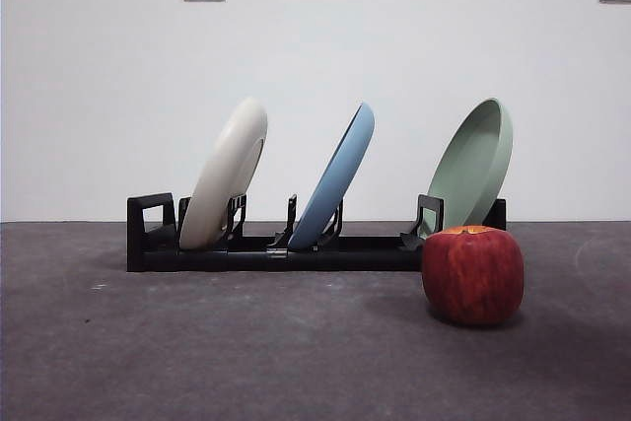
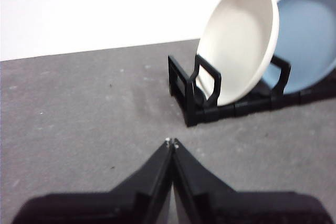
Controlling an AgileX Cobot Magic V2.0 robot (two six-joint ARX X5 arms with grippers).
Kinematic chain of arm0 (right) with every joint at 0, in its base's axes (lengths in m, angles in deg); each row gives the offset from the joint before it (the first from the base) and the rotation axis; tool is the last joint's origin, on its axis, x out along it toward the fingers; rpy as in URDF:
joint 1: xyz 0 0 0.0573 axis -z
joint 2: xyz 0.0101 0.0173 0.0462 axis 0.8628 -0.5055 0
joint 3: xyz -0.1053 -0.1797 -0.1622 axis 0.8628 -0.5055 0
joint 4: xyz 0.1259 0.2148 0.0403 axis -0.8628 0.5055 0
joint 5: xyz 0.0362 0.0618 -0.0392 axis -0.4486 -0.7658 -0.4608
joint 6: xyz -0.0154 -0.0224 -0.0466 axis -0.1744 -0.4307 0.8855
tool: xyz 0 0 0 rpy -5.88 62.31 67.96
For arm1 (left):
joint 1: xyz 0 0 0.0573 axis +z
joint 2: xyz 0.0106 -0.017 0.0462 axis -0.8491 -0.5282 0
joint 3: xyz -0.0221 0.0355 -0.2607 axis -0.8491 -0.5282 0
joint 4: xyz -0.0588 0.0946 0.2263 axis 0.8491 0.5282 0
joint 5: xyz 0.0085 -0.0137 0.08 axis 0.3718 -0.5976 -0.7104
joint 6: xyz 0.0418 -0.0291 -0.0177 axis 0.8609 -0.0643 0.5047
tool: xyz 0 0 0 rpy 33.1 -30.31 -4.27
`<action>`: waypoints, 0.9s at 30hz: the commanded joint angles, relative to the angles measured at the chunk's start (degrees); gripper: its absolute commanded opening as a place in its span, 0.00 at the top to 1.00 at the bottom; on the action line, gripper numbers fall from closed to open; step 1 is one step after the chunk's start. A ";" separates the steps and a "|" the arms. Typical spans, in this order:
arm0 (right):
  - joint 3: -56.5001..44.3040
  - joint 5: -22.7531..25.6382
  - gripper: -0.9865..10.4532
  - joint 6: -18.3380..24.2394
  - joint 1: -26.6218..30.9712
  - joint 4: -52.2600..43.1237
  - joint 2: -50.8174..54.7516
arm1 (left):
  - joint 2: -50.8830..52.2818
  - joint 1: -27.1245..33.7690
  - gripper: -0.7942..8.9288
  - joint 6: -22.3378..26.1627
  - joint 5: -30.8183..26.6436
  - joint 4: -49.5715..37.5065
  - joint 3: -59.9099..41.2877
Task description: Take the yellow plate from the plate rack,put the plate on the table,take the apple from the table,put the apple in the plate
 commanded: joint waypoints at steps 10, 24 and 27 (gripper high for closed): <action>4.33 -3.17 0.92 -13.55 -0.04 0.50 -2.40 | -0.07 -0.15 0.92 -18.97 0.11 -1.97 2.21; 27.87 -4.42 0.92 -8.07 -0.04 5.20 -22.91 | -17.59 -0.15 0.92 -19.12 0.42 0.72 20.83; 33.33 -7.23 0.92 -5.95 -0.04 7.89 -28.55 | -24.13 -0.15 0.92 -18.88 1.73 2.19 25.90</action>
